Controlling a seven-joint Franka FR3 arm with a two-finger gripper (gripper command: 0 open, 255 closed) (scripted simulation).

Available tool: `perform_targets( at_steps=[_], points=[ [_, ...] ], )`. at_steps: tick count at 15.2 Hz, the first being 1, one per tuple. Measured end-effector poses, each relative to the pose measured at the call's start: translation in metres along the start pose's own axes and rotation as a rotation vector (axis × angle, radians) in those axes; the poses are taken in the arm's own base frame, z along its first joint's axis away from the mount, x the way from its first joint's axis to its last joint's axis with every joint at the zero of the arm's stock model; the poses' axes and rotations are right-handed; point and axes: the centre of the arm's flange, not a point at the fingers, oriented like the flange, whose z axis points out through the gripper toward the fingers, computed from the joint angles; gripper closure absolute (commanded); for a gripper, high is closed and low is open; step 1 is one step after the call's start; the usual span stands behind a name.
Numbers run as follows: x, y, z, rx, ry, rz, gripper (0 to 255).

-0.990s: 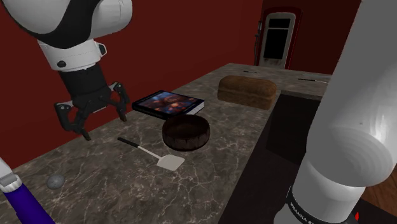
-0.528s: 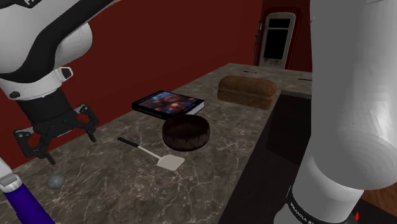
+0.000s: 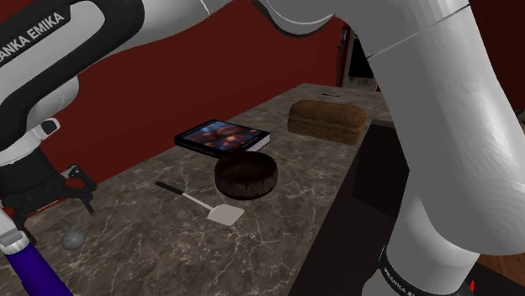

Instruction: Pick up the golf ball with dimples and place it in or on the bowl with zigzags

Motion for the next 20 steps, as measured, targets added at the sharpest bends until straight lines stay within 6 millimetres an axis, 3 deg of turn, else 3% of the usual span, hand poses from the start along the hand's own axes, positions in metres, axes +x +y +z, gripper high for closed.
perform_targets(
  at_steps=[6,12,13,20],
  points=[
    [0.001,-0.001,0.031,-0.001,0.0,0.001,0],
    [0.001,-0.002,0.036,-0.001,0.0,0.0,0],
    [0.001,-0.002,0.036,-0.001,0.0,0.0,255],
    [0.001,-0.002,0.036,-0.001,0.001,0.001,255]
  ],
)
